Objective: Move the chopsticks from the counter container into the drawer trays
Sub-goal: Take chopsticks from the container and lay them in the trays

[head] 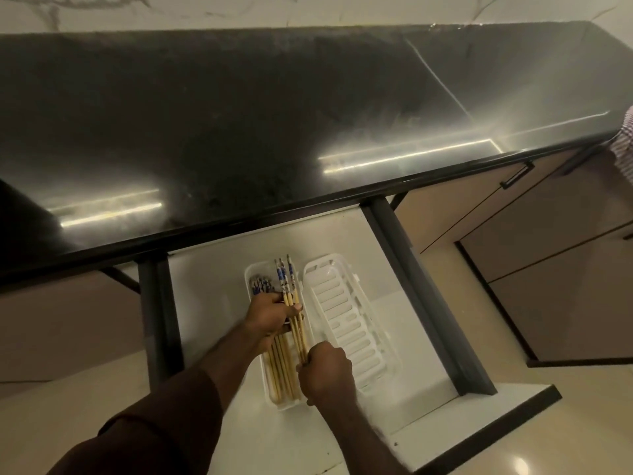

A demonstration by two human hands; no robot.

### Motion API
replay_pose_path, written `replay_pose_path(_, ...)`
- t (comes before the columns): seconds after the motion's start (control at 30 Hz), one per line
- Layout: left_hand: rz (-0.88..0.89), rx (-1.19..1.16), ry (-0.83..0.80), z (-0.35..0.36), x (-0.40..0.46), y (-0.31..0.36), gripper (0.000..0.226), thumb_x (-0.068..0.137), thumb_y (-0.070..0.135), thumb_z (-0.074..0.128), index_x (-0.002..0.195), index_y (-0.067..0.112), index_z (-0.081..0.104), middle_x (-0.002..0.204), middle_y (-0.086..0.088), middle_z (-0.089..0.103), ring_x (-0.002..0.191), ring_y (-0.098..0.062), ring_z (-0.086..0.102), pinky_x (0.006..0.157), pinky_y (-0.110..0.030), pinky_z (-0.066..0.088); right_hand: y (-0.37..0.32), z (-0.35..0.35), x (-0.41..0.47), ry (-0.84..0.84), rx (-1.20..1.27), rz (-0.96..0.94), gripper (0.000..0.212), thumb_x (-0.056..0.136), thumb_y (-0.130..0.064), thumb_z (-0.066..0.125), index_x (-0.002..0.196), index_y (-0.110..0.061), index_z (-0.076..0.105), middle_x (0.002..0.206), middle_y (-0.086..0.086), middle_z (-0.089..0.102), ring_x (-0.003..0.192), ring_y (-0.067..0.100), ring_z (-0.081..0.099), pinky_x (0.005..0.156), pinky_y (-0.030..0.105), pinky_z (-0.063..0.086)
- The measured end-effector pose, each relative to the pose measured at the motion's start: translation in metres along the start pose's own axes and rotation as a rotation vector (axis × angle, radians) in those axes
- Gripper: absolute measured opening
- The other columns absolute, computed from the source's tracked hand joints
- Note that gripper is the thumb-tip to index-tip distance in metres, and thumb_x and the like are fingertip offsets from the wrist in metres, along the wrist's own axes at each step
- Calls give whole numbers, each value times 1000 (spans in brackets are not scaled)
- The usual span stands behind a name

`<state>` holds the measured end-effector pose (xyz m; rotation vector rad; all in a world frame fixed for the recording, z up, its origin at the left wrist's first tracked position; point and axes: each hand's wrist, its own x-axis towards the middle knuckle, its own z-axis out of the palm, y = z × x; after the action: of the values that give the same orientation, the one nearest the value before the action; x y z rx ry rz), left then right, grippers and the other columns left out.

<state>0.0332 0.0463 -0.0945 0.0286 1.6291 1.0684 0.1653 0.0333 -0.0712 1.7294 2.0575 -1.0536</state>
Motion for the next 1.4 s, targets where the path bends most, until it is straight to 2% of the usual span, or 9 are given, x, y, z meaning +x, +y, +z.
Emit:
replay_pose_path(0.23, 15, -19, -43, 0, -5, -14, 13, 89, -5, 60, 100, -1, 65, 95, -17, 71, 83, -26, 69, 70, -36, 57, 3, 1, -12, 11, -139, -45, 22, 94, -29, 57, 109, -13, 62, 107, 4, 67, 97, 20, 66, 82, 28, 53)
replay_pose_path(0.43, 11, 26, 42, -1, -4, -17, 22, 88, -11, 55, 88, 10, 63, 97, -15, 69, 89, -29, 68, 69, -38, 57, -2, 1, -10, 5, -164, -32, 22, 95, -26, 56, 112, -13, 61, 93, 0, 57, 97, 19, 65, 81, 27, 53)
replay_pose_path(0.57, 4, 119, 102, 5, 3, -19, 14, 80, -9, 59, 80, 5, 62, 88, -17, 64, 88, -34, 67, 82, -52, 57, -9, 5, -3, 22, -202, -46, 25, 96, -30, 56, 115, -15, 61, 111, 2, 67, 99, 19, 66, 85, 28, 53)
replay_pose_path(0.63, 20, 192, 118, 8, 9, -23, 13, 70, -5, 61, 80, 2, 62, 85, -19, 62, 91, -39, 65, 81, -56, 56, -13, 9, 0, 20, -216, -47, 28, 96, -33, 56, 118, -17, 61, 113, 1, 66, 99, 18, 66, 86, 29, 53)
replay_pose_path(0.7, 27, 270, 152, 11, 13, -26, 24, 66, -2, 59, 89, -2, 63, 91, -21, 64, 94, -41, 64, 81, -53, 57, -16, 14, 4, 16, -229, -53, 29, 96, -34, 55, 120, -18, 62, 113, 0, 67, 99, 18, 66, 86, 30, 53)
replay_pose_path(0.83, 76, 440, 228, 16, 0, -17, 27, 78, 0, 59, 104, -1, 62, 105, -16, 65, 101, -32, 61, 87, -37, 54, -19, 21, 8, 7, -236, -58, 30, 96, -31, 56, 123, -20, 63, 113, 1, 68, 99, 18, 67, 87, 30, 54)
replay_pose_path(1.03, 203, 731, 283, 19, -5, -16, 26, 80, 4, 60, 106, 3, 61, 107, -14, 65, 104, -31, 61, 88, -38, 54, -17, 27, 10, 17, -189, -9, 31, 96, -32, 56, 124, -19, 61, 116, 0, 67, 103, 18, 66, 89, 28, 51)
replay_pose_path(1.23, 302, 868, 252, 19, -7, -23, 28, 81, 1, 57, 108, 5, 63, 108, -12, 67, 103, -27, 63, 86, -31, 52, -12, 29, 11, -8, -168, 51, 31, 98, -34, 54, 122, -17, 62, 117, 1, 67, 104, 18, 65, 91, 28, 50)
replay_pose_path(1.4, 325, 941, 228, 18, -6, -22, 28, 82, 0, 54, 109, 6, 62, 110, -13, 66, 107, -30, 62, 88, -36, 52, -11, 29, 11, -25, -187, 39, 31, 97, -32, 55, 123, -17, 62, 116, 2, 67, 104, 20, 66, 92, 31, 51)
